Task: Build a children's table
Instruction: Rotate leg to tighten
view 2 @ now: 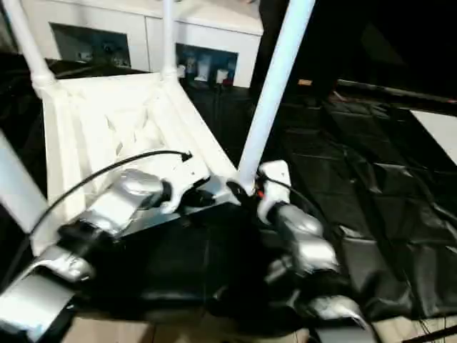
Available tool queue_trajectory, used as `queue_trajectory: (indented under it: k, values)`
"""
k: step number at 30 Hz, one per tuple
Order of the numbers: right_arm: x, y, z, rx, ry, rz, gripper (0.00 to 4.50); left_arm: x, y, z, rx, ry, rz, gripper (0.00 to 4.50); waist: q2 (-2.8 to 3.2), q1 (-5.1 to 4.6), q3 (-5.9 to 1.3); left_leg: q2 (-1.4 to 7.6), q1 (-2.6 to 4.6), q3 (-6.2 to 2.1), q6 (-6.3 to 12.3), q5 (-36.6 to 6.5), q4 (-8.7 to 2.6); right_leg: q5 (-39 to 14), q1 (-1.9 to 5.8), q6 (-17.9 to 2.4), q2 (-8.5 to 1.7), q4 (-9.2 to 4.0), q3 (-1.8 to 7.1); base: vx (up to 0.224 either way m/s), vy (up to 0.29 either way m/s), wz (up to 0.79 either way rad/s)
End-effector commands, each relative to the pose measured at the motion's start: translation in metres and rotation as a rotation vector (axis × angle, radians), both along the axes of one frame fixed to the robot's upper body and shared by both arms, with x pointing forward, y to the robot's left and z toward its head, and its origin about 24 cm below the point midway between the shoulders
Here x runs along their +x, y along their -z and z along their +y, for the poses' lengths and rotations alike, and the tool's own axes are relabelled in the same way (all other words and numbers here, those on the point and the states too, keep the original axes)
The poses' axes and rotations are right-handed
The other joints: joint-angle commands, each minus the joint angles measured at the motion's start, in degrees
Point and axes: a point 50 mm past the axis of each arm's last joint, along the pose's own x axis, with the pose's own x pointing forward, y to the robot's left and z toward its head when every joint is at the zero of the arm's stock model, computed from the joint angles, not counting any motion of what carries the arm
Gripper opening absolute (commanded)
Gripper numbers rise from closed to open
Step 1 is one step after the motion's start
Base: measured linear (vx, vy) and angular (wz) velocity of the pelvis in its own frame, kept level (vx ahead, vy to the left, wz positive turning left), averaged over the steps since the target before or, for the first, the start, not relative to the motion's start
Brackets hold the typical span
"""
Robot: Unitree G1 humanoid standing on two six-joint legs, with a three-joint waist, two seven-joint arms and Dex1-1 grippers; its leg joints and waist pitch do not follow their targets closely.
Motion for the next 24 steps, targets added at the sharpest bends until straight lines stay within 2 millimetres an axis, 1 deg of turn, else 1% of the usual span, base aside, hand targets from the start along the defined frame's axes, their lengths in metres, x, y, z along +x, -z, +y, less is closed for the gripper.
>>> queue_trajectory:
  k: [1, 2, 3, 4, 5, 6, 7, 8, 10, 11, 12, 15, 17, 19, 23, 24]
  values:
    - [-0.016, 0.0, 0.008, -0.034, -0.235, 0.012, 3.79, -0.015, 0.014, -0.002, 0.042, 0.135, 0.059, 0.0, 0.79, 0.58, -3.13, -0.12, -0.79, 1.17, 5.21, -6.7, -3.51, -6.0, 3.54, -12.8, -1.65, -2.91, 1.92, 0.0, 0.0, 0.0]
    - [-0.018, -0.001, 0.006, -0.037, -0.249, 0.012, 3.79, -0.016, 0.014, -0.001, 0.042, 0.142, 0.062, 0.0, 0.7, 0.71, -3.07, -0.11, -0.75, 1.18, 5.53, -6.3, -3.49, -5.1, 3.64, -13.0, -1.59, -2.9, 1.91, 0.0, 0.0, 0.0]
    - [-0.027, -0.005, -0.008, -0.076, -0.336, 0.008, 3.79, -0.021, 0.013, 0.008, 0.05, 0.205, 0.079, 0.0, 0.76, 0.93, -3.05, -0.03, -0.63, 1.26, 6.39, -6.1, -3.42, -3.5, 3.77, -13.8, -1.57, -2.7, 1.94, 0.0, 0.0, 0.0]
    - [-0.028, -0.006, -0.01, -0.083, -0.345, 0.007, 3.79, -0.022, 0.013, 0.009, 0.049, 0.22, 0.079, 0.0, 0.75, 1.1, -2.99, -0.01, -0.55, 1.29, 6.54, -6.3, -3.41, -3.6, 3.72, -14.0, -1.58, -2.7, 1.95, 0.0, 0.0, 0.0]
    - [-0.03, -0.007, -0.014, -0.098, -0.369, 0.009, 3.79, -0.026, 0.012, 0.012, 0.047, 0.254, 0.09, 0.0, 0.9, 1.24, -2.93, 0.03, -0.39, 1.43, 6.48, -7.6, -3.49, -4.9, 3.48, -14.2, -1.67, -2.81, 1.99, 0.0, 0.0, 0.0]
    - [-0.031, -0.007, -0.016, -0.102, -0.377, 0.011, 3.79, -0.027, 0.011, 0.013, 0.045, 0.267, 0.097, 0.0, 0.87, 1.26, -2.89, 0.14, -0.34, 1.36, 6.2, -8.2, -3.62, -5.8, 3.5, -14.1, -1.72, -2.87, 1.98, 0.0, 0.0, 0.0]
    - [-0.035, -0.009, -0.021, -0.126, -0.41, 0.007, 3.79, -0.036, 0.009, 0.017, 0.034, 0.345, 0.123, 0.0, 0.88, 1.35, -2.75, 0.17, -0.24, 1.42, 5.63, -9.7, -3.73, -8.4, 3.31, -13.8, -1.81, -3.14, 2.0, 0.0, 0.0, 0.0]
    - [-0.035, -0.009, -0.021, -0.126, -0.41, 0.007, 3.79, -0.036, 0.009, 0.017, 0.034, 0.345, 0.123, 0.0, 0.86, 1.43, -2.69, 0.31, -0.31, 1.32, 4.81, -11.1, -3.89, -10.7, 3.41, -13.2, -1.93, -3.23, 1.99, 0.0, 0.0, 0.0]
    - [-0.037, -0.012, -0.022, -0.132, -0.424, -0.005, 3.79, -0.043, 0.007, 0.019, 0.02, 0.389, 0.154, 0.0, 0.92, 1.47, -2.69, 0.38, -0.08, 1.35, 3.8, -12.1, -4.0, -12.4, 3.13, -12.8, -1.98, -3.35, 2.06, 0.0, 0.0, 0.0]
    - [-0.037, -0.012, -0.022, -0.13, -0.425, -0.007, 3.79, -0.043, 0.007, 0.019, 0.021, 0.391, 0.155, 0.0, 0.9, 1.53, -2.7, 0.34, -0.14, 1.44, 3.58, -11.8, -3.93, -11.7, 3.12, -12.8, -1.86, -3.23, 2.1, 0.0, 0.0, 0.0]
    - [-0.038, -0.013, -0.021, -0.128, -0.427, -0.012, 3.79, -0.044, 0.007, 0.019, 0.021, 0.392, 0.154, 0.0, 0.97, 1.59, -2.67, 0.38, -0.09, 1.47, 3.49, -11.7, -3.97, -11.5, 3.06, -12.8, -1.86, -3.25, 2.12, 0.0, 0.0, 0.0]
    - [-0.037, -0.014, -0.017, -0.112, -0.434, -0.017, 3.79, -0.044, 0.006, 0.019, 0.017, 0.39, 0.147, 0.0, 0.73, 1.74, -2.79, 0.25, -0.21, 1.56, 3.33, -10.7, -3.85, -10.6, 3.2, -12.3, -1.85, -3.06, 2.15, 0.0, 0.0, 0.0]
    - [-0.037, -0.013, -0.015, -0.107, -0.438, -0.015, 3.79, -0.044, 0.007, 0.019, 0.017, 0.389, 0.145, 0.0, 0.73, 1.79, -2.85, 0.17, -0.29, 1.56, 3.29, -9.7, -3.77, -10.0, 3.28, -12.1, -1.86, -2.95, 2.15, 0.0, 0.0, 0.0]
    - [-0.039, -0.01, -0.01, -0.104, -0.458, -0.003, 3.79, -0.043, 0.006, 0.019, 0.021, 0.38, 0.138, 0.0, 0.69, 1.82, -2.87, 0.14, -0.32, 1.59, 3.23, -9.4, -3.74, -9.9, 3.32, -12.0, -1.87, -2.95, 2.14, 0.0, 0.0, 0.0]
    - [-0.04, -0.007, -0.007, -0.101, -0.471, 0.012, 3.79, -0.043, 0.006, 0.02, 0.023, 0.377, 0.139, 0.0, 0.66, 1.81, -2.85, 0.09, -0.34, 1.57, 3.12, -9.5, -3.73, -10.6, 3.35, -11.7, -1.88, -3.0, 2.15, 0.0, 0.0, 0.0]
    - [-0.04, -0.007, -0.007, -0.101, -0.471, 0.012, 3.64, -0.043, 0.006, 0.02, 0.023, 0.377, 0.139, 0.0, 0.68, 1.82, -2.85, 0.1, -0.32, 1.58, 3.11, -9.5, -3.72, -10.7, 3.34, -11.7, -1.88, -3.01, 2.14, 0.0, 0.0, 0.0]
